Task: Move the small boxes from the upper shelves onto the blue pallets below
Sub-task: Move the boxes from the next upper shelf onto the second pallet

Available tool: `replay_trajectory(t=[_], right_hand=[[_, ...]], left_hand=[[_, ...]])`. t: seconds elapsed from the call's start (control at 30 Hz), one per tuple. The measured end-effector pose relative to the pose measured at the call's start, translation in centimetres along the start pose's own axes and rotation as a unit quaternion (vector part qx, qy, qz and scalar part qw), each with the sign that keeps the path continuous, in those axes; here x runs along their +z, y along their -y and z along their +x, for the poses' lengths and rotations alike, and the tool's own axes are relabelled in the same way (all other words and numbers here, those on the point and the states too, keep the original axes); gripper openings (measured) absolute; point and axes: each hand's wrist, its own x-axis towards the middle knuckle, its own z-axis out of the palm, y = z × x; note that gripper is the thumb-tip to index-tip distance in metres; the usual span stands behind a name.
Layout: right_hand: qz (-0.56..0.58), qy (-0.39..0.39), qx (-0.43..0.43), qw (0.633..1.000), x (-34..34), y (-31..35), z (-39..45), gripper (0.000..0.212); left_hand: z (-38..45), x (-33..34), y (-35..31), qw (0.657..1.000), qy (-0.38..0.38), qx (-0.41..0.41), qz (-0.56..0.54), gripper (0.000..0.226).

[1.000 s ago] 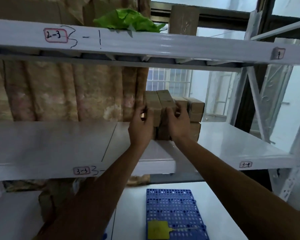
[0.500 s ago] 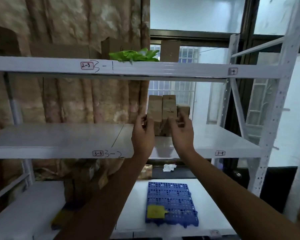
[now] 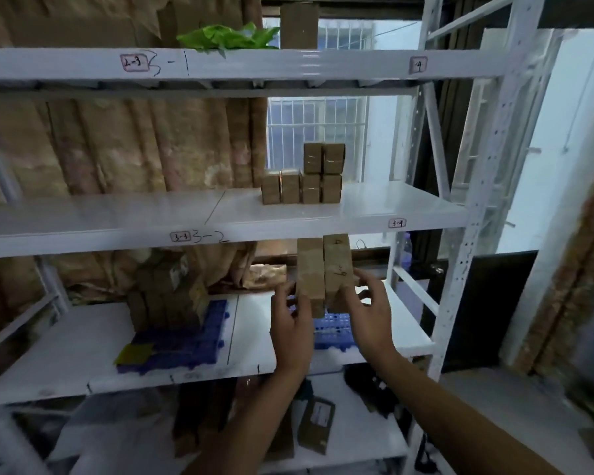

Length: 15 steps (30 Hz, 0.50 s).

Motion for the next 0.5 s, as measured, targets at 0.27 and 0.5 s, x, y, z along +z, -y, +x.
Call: replay_trajectory(t=[0.27,0.5], right_hand=[[-0.043,0.021,0.093,0.994,0.1,-7.6,-2.4,0.031],[-0.046,0.040,0.150,0.987,4.5,-15.6,0.7,0.035]], left_hand=[[-2.6,0.3,6.9,0.993,0.034,-0.101,0.055,0.030],[1.8,1.4,12.6,0.984,0.039,-0.160,0.069,0.025]])
